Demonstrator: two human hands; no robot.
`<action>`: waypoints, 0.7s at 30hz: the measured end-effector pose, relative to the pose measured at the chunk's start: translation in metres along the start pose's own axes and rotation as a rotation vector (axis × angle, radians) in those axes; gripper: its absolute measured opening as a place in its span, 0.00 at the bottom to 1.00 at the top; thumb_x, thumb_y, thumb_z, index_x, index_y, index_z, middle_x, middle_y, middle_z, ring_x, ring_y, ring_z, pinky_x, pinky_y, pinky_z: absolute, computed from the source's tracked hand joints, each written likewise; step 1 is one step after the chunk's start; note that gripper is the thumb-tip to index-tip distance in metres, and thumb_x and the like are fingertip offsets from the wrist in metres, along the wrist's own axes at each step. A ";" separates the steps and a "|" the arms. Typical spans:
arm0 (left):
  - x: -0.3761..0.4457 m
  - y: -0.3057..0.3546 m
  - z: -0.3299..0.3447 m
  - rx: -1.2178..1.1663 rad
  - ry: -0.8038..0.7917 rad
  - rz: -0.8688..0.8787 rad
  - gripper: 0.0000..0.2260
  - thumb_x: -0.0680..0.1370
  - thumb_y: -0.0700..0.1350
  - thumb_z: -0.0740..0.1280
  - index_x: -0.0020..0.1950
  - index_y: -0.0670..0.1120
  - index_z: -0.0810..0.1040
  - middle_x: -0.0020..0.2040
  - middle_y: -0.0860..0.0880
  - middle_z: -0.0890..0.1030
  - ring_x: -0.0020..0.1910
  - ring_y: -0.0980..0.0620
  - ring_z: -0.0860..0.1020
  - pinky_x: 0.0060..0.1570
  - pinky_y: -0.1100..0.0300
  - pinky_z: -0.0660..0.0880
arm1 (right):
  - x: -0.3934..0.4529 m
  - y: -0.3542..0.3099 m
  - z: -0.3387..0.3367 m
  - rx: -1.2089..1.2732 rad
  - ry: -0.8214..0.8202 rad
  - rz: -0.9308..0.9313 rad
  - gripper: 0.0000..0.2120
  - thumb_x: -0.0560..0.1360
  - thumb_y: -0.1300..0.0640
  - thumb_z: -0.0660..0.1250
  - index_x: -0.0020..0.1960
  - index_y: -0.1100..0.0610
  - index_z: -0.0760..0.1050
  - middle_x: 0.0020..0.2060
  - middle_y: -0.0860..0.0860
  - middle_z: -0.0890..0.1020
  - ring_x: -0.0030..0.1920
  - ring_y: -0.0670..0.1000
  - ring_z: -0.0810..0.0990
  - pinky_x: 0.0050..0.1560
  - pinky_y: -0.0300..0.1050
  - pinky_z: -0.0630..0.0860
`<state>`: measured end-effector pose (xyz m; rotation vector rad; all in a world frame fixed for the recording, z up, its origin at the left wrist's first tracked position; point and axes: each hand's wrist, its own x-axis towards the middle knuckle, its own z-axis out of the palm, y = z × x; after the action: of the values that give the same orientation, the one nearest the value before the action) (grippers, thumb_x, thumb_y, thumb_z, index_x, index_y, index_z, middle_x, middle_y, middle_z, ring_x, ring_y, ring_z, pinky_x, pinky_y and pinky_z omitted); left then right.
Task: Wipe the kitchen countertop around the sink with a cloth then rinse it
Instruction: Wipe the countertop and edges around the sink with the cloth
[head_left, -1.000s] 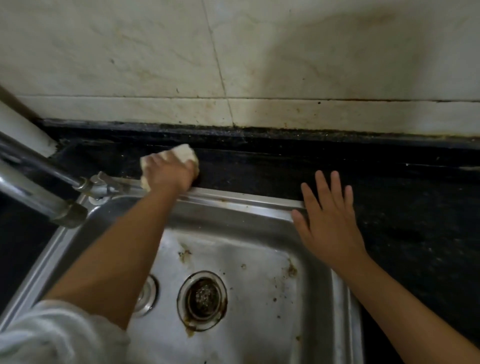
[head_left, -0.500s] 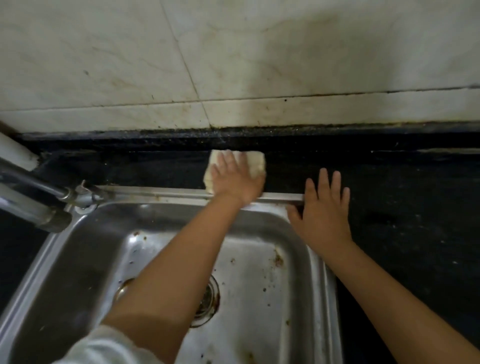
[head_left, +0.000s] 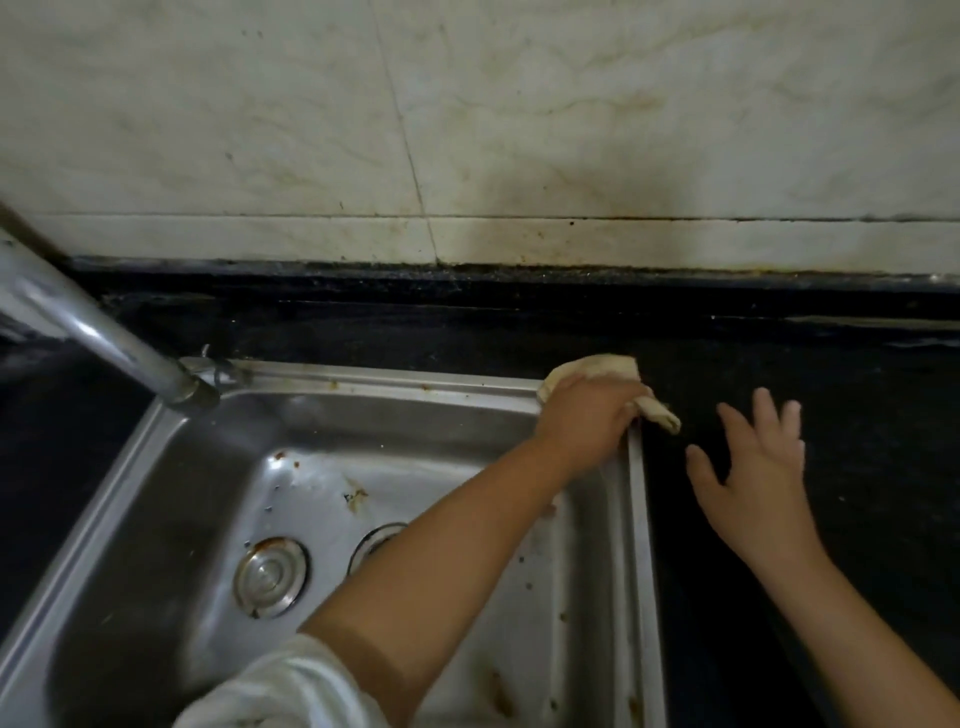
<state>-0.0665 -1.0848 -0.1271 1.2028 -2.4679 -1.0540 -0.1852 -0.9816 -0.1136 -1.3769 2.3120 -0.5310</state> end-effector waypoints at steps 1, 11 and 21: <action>-0.017 -0.005 -0.009 -0.121 0.058 -0.008 0.16 0.78 0.44 0.57 0.63 0.42 0.75 0.61 0.42 0.78 0.61 0.45 0.74 0.60 0.59 0.65 | -0.004 -0.006 0.002 0.019 -0.012 -0.025 0.26 0.78 0.57 0.60 0.73 0.60 0.58 0.76 0.57 0.47 0.75 0.55 0.38 0.73 0.51 0.40; -0.197 -0.093 -0.064 -0.517 0.218 -0.320 0.08 0.79 0.38 0.59 0.55 0.48 0.72 0.49 0.53 0.75 0.47 0.59 0.75 0.42 0.79 0.70 | -0.055 -0.090 0.056 0.007 -0.108 -0.181 0.23 0.78 0.55 0.59 0.72 0.59 0.61 0.76 0.56 0.50 0.75 0.56 0.39 0.74 0.50 0.43; -0.240 -0.144 -0.090 -0.520 0.362 -0.337 0.12 0.79 0.40 0.60 0.61 0.44 0.75 0.52 0.53 0.76 0.54 0.54 0.74 0.42 0.79 0.66 | -0.088 -0.146 0.109 -0.099 -0.118 -0.097 0.22 0.78 0.54 0.58 0.71 0.57 0.63 0.75 0.56 0.55 0.76 0.57 0.44 0.74 0.54 0.44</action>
<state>0.2179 -1.0100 -0.1300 1.4866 -1.6205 -1.3117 0.0177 -0.9809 -0.1196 -1.5296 2.2124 -0.3574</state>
